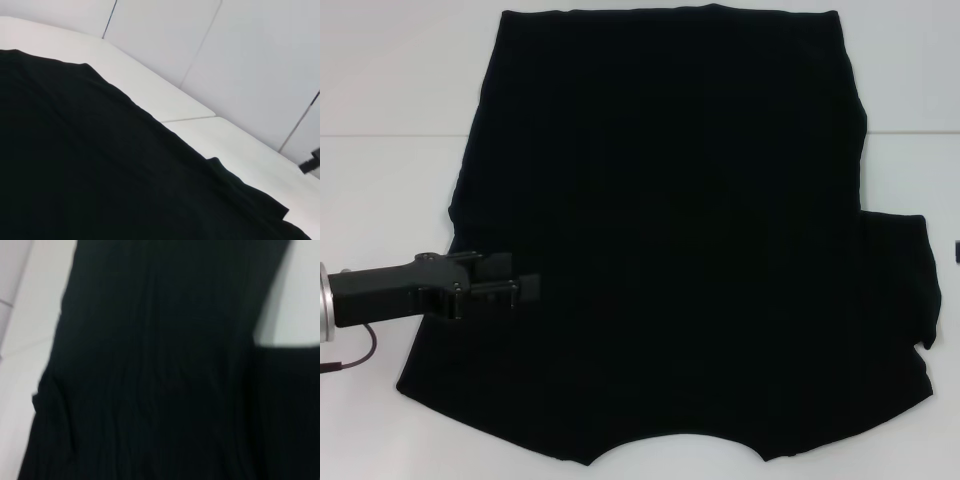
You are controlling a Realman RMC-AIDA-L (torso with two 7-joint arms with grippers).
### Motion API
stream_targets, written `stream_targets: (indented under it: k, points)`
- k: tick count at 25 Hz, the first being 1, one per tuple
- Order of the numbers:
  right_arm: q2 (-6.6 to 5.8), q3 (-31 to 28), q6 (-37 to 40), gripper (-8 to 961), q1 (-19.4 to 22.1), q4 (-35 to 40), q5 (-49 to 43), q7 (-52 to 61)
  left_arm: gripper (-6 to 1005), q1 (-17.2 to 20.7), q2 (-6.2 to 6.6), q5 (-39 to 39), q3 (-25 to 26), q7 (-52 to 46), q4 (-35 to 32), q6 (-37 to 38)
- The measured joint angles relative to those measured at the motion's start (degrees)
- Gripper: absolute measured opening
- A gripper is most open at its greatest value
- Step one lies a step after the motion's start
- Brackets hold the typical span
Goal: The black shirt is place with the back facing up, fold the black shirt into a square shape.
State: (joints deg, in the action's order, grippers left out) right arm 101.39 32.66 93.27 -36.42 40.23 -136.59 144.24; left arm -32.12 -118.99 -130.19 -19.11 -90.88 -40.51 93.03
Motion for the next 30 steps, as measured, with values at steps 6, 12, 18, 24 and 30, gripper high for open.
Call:
stream_targets:
  k: [6, 12, 18, 24, 30]
  points:
    - [0.45, 0.25, 0.94, 853, 0.09, 0.50, -5.58, 1.19, 704, -0.76, 0.00, 0.10, 0.03, -0.15, 0.06, -0.44]
    - [2.69, 0.42, -2.76, 736, -0.16, -0.01, -8.86, 1.28, 704, -1.70, -0.04, 0.20, 0.04, -0.29, 0.35, -0.66]
    - [4.64, 0.31, -8.65, 522, -0.33, -1.83, -9.23, 1.37, 704, -2.20, -0.32, 0.21, 0.04, -1.00, 0.48, -1.92]
    - [4.98, 0.82, -12.82, 466, -2.00, -6.21, -10.36, 1.63, 705, -2.22, -0.41, 0.74, 0.04, -1.05, 0.52, -2.19]
    - [5.77, 0.82, -15.39, 420, -3.29, -6.91, -12.49, 3.00, 705, -1.94, -0.39, 1.66, 0.04, -1.05, 0.53, -2.79]
